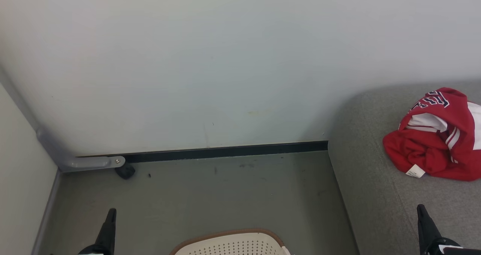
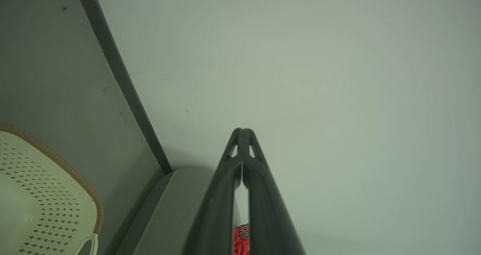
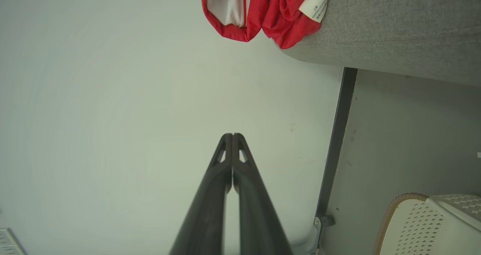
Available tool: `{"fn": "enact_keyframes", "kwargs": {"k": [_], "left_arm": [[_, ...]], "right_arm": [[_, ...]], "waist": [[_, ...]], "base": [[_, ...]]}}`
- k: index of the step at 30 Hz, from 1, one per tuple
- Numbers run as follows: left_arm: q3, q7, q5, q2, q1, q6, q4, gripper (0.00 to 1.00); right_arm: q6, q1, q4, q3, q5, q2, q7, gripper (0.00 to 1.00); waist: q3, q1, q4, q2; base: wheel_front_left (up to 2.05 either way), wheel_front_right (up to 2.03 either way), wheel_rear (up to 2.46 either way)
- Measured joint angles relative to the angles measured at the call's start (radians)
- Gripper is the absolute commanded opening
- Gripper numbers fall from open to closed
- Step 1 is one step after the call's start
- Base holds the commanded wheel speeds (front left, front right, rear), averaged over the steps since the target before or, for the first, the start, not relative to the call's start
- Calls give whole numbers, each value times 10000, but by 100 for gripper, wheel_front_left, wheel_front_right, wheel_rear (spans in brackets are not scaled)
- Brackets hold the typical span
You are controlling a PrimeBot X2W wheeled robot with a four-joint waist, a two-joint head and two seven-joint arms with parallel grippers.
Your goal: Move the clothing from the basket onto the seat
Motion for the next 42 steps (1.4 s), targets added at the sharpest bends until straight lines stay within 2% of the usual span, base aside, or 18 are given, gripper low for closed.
{"fn": "enact_keyframes", "kwargs": {"k": [42], "left_arm": [[-2,0,0,-2,0,0,-2,0]], "right_arm": [[0,0,-4,0,0,0,0,0]], "waist": [[1,0,0,0]], "base": [[0,0,0]]}}
